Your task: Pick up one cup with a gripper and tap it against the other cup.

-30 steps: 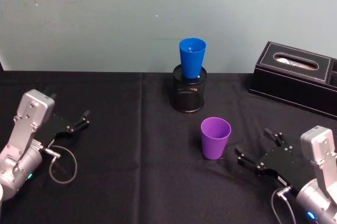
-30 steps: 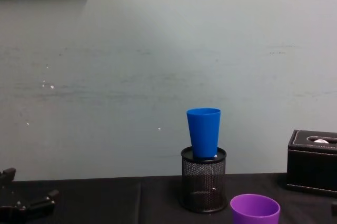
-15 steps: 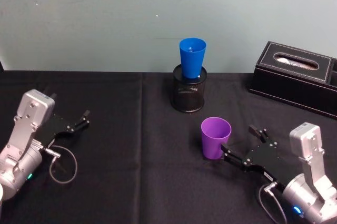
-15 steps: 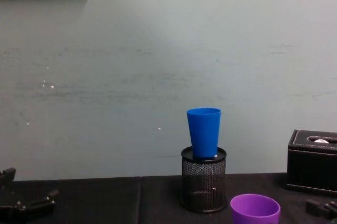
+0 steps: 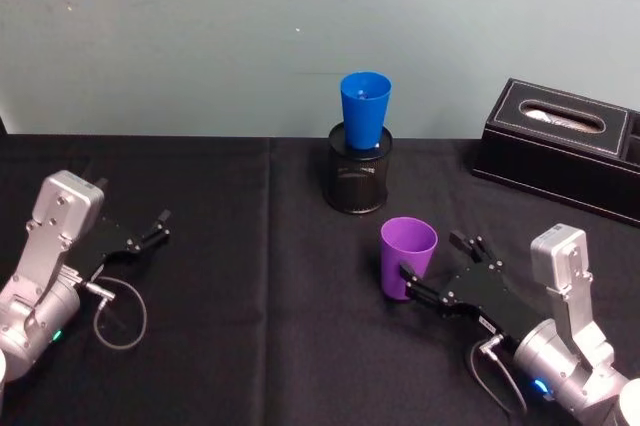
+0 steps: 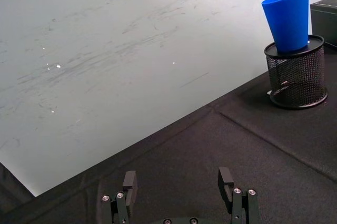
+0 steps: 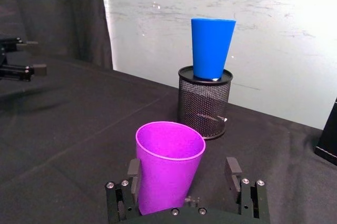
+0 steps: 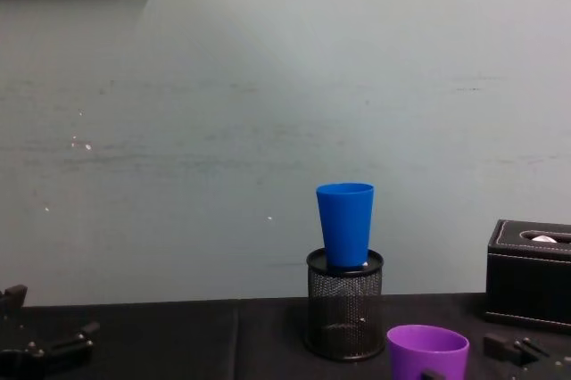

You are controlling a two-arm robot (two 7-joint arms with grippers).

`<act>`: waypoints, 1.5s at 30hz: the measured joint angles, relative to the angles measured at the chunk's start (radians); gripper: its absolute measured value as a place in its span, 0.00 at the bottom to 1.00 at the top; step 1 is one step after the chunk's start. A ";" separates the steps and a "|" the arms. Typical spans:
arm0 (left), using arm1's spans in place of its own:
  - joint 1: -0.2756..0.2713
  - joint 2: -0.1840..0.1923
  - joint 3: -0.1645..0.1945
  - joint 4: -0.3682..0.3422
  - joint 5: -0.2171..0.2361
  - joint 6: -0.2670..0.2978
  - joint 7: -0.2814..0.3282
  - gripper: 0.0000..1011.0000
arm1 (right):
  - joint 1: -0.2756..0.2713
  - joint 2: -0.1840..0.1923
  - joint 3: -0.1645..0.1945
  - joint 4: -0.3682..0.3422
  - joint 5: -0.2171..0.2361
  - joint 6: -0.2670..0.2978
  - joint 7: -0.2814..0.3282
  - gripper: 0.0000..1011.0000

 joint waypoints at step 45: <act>0.000 0.000 0.000 0.000 0.000 0.000 0.000 1.00 | 0.144 -0.120 0.003 0.231 -0.015 -0.074 0.145 0.99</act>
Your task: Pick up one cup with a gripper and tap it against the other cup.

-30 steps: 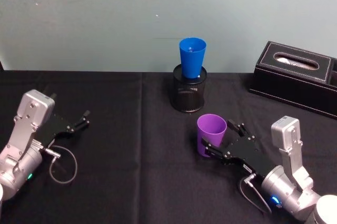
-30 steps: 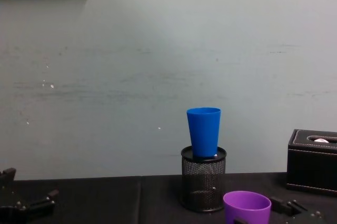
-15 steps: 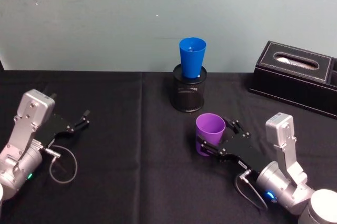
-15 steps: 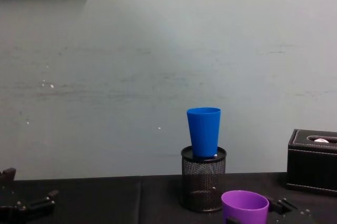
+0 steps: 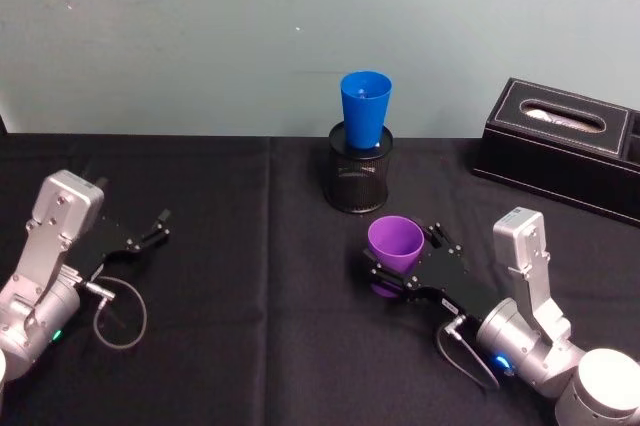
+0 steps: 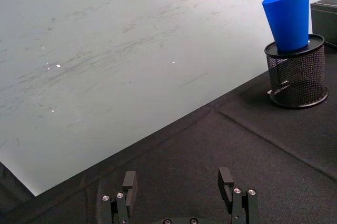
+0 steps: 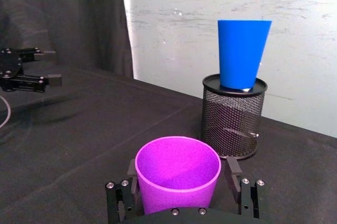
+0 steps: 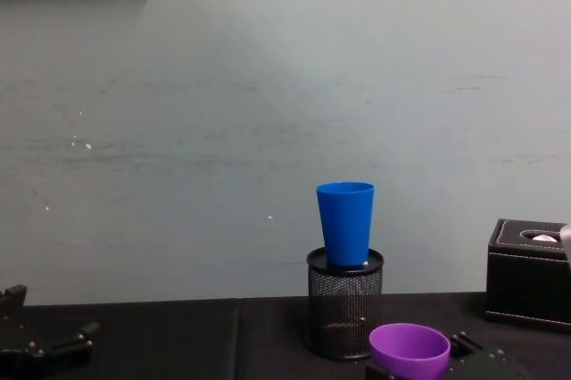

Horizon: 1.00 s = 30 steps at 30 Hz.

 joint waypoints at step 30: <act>0.000 0.000 0.000 0.000 0.000 0.000 0.000 1.00 | 0.013 -0.007 -0.006 0.016 0.008 -0.006 0.018 0.78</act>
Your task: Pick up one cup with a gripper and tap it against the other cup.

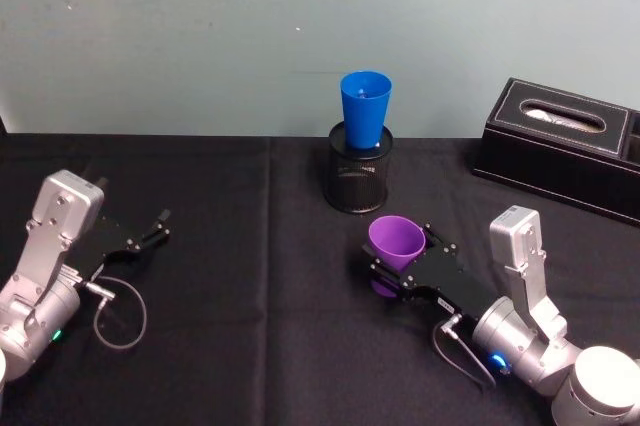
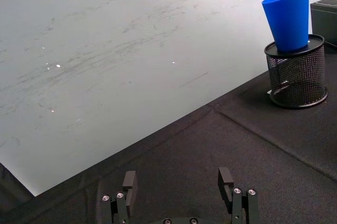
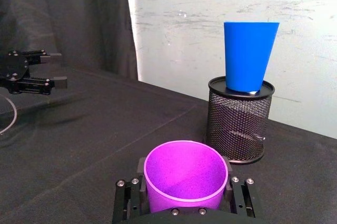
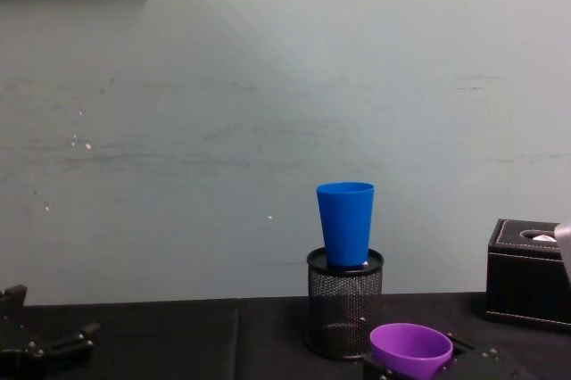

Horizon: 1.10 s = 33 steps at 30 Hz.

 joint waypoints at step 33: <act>0.000 0.000 0.000 0.000 0.000 0.000 0.000 1.00 | -0.001 0.012 -0.003 -0.010 -0.010 -0.007 -0.003 0.74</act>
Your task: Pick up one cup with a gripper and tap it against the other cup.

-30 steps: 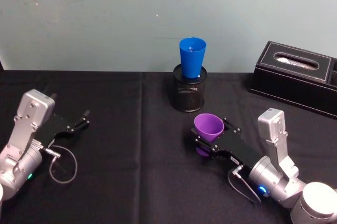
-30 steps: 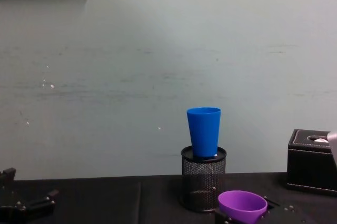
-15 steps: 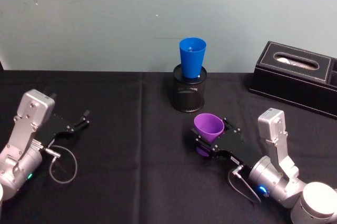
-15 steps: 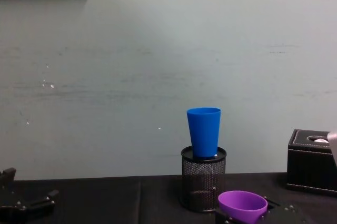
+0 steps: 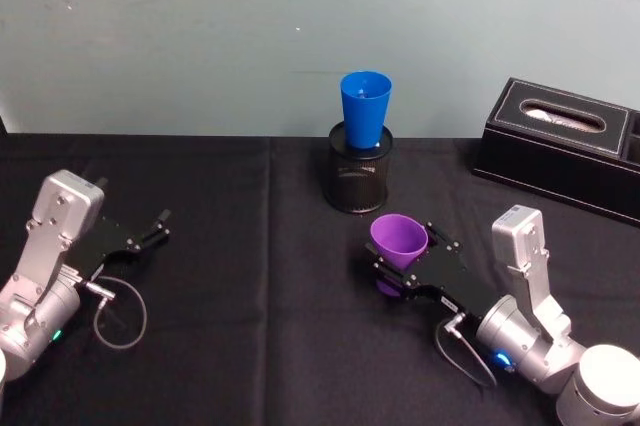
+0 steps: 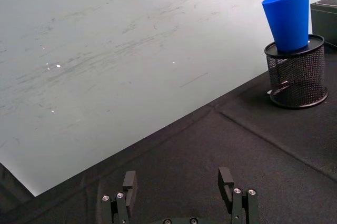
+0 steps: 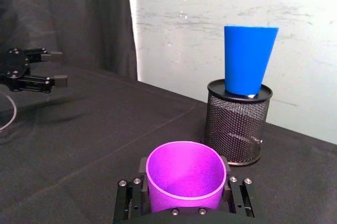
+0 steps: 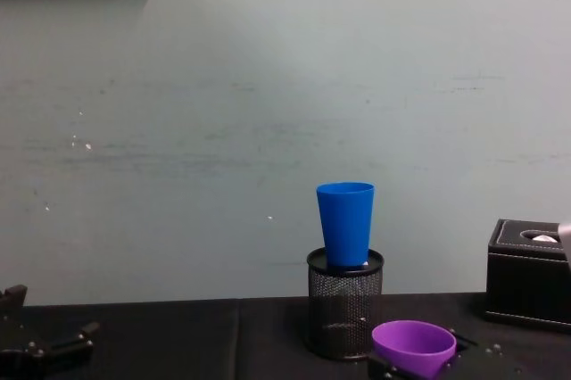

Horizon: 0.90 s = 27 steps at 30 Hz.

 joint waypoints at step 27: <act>0.000 0.000 0.000 0.000 0.000 0.000 0.000 1.00 | -0.039 0.032 0.035 -0.130 -0.006 -0.014 -0.048 0.74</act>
